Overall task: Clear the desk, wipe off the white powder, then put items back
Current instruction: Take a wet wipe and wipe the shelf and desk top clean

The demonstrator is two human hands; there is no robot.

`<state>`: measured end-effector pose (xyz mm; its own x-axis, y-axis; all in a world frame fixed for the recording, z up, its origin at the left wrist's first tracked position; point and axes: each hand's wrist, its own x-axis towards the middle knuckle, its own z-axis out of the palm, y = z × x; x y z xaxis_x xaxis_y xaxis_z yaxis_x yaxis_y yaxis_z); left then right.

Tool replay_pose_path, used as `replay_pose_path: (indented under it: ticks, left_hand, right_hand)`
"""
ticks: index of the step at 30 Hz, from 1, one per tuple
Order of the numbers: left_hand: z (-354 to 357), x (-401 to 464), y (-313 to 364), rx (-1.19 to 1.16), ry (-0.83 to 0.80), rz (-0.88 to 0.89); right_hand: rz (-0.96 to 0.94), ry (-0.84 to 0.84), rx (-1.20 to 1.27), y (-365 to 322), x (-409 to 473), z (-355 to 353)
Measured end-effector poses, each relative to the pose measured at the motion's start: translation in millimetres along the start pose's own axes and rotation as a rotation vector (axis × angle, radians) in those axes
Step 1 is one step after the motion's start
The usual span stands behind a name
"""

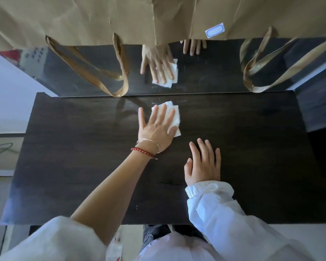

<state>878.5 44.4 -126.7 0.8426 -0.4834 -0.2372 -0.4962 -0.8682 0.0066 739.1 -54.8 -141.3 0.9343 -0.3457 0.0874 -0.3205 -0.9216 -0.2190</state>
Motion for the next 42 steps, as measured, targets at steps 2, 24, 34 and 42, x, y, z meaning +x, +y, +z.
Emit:
replay_pose_path:
  ticks: [2, 24, 34, 42]
  left_hand:
    - [8, -17, -30, -0.044, 0.081, -0.197]
    - [-1, -3, -31, -0.092, 0.171, -0.097]
    - [-21, 48, 70, -0.120, 0.161, 0.243]
    - [-3, 2, -52, -0.182, 0.159, -0.115]
  right_hand:
    - [-0.001, 0.027, 0.024, 1, -1, 0]
    - [-0.070, -0.042, 0.013, 11, 1, -4]
    - [-0.066, -0.030, 0.067, 14, 0, -1]
    - [-0.080, -0.032, 0.079, 16, 1, -2]
